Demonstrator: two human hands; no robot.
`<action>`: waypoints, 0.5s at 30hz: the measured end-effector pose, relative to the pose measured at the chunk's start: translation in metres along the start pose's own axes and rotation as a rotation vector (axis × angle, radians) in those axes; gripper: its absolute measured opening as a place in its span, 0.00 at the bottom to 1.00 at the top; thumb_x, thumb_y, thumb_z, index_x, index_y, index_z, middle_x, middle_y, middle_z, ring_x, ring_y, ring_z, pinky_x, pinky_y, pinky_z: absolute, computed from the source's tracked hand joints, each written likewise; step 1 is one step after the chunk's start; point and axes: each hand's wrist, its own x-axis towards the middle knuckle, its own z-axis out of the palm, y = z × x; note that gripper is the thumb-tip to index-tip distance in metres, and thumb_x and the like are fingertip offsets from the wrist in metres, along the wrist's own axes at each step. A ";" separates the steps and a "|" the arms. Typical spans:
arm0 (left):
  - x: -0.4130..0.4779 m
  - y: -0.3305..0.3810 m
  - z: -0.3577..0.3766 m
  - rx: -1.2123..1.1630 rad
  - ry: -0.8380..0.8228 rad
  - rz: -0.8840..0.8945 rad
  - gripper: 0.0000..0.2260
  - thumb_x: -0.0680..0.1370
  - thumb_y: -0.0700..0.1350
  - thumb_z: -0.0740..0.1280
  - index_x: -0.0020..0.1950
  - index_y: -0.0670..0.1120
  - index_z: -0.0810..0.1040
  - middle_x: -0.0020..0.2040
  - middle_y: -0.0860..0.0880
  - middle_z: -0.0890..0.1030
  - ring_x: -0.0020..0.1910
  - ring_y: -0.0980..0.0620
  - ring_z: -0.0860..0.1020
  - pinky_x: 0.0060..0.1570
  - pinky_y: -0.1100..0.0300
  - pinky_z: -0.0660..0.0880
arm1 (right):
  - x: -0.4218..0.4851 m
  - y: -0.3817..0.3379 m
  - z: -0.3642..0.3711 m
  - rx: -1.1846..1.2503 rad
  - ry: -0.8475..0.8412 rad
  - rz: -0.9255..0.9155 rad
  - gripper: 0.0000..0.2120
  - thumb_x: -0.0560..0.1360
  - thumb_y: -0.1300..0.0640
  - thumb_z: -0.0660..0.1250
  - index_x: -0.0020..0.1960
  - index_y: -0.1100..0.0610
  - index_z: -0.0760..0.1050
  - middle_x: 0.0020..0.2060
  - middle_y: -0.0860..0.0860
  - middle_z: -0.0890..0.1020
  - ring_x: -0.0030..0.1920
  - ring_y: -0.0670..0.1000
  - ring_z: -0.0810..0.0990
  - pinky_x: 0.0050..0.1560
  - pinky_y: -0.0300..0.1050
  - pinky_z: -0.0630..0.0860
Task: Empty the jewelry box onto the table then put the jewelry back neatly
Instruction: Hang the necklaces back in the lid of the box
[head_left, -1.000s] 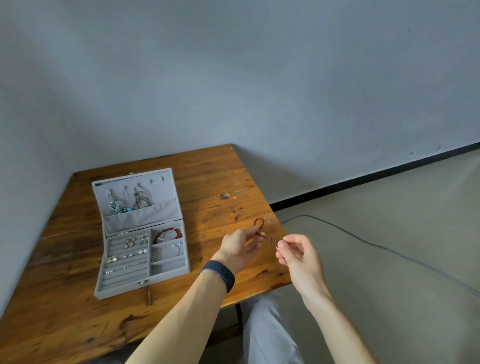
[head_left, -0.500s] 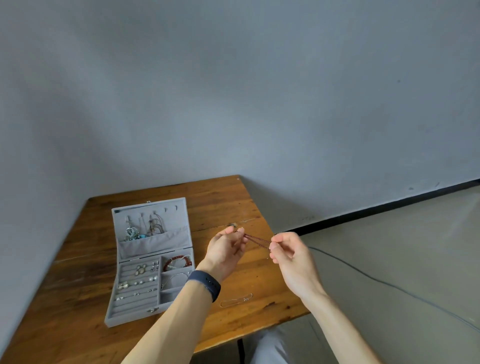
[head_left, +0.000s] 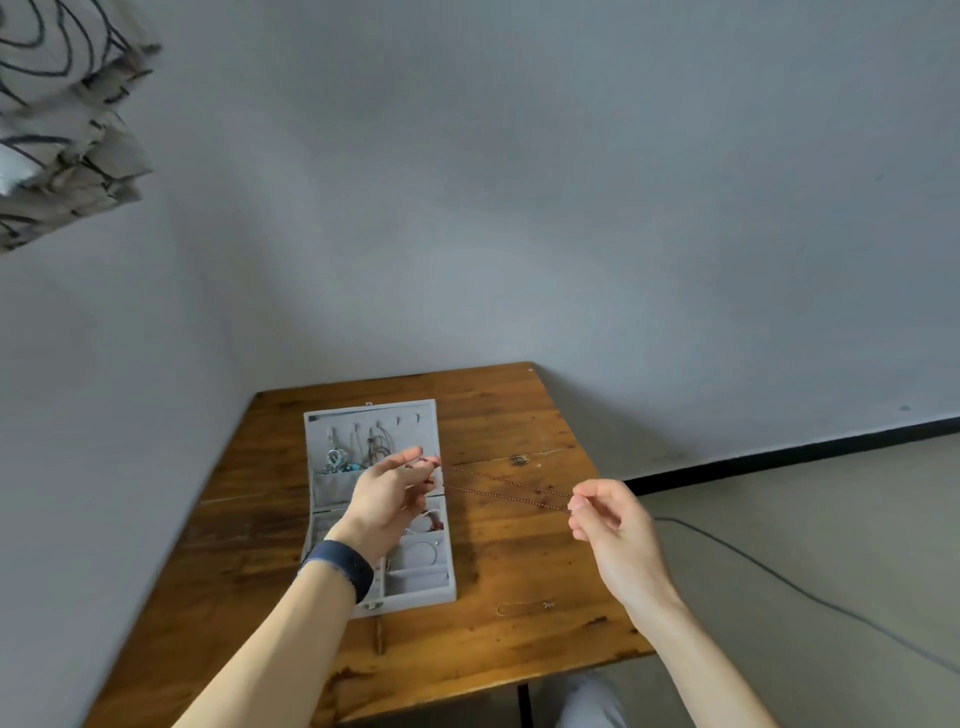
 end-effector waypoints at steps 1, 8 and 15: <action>-0.001 0.005 -0.009 -0.023 0.024 0.022 0.15 0.78 0.31 0.67 0.63 0.42 0.73 0.47 0.43 0.83 0.36 0.52 0.77 0.31 0.63 0.72 | 0.002 0.001 0.004 -0.015 -0.012 -0.013 0.05 0.80 0.58 0.66 0.52 0.50 0.77 0.47 0.46 0.83 0.45 0.45 0.83 0.47 0.38 0.79; -0.016 0.054 -0.070 0.323 0.158 0.159 0.12 0.78 0.36 0.70 0.61 0.41 0.79 0.42 0.48 0.86 0.36 0.54 0.81 0.39 0.59 0.77 | 0.005 0.030 0.043 -0.431 -0.202 -0.140 0.07 0.79 0.55 0.67 0.56 0.46 0.79 0.50 0.38 0.81 0.50 0.38 0.79 0.46 0.25 0.74; -0.020 0.106 -0.098 1.473 0.141 0.366 0.05 0.76 0.46 0.74 0.51 0.49 0.87 0.39 0.56 0.83 0.36 0.60 0.81 0.36 0.73 0.73 | 0.030 0.062 0.069 -0.708 -0.240 -0.242 0.08 0.78 0.53 0.69 0.56 0.50 0.82 0.52 0.45 0.83 0.53 0.47 0.80 0.54 0.39 0.76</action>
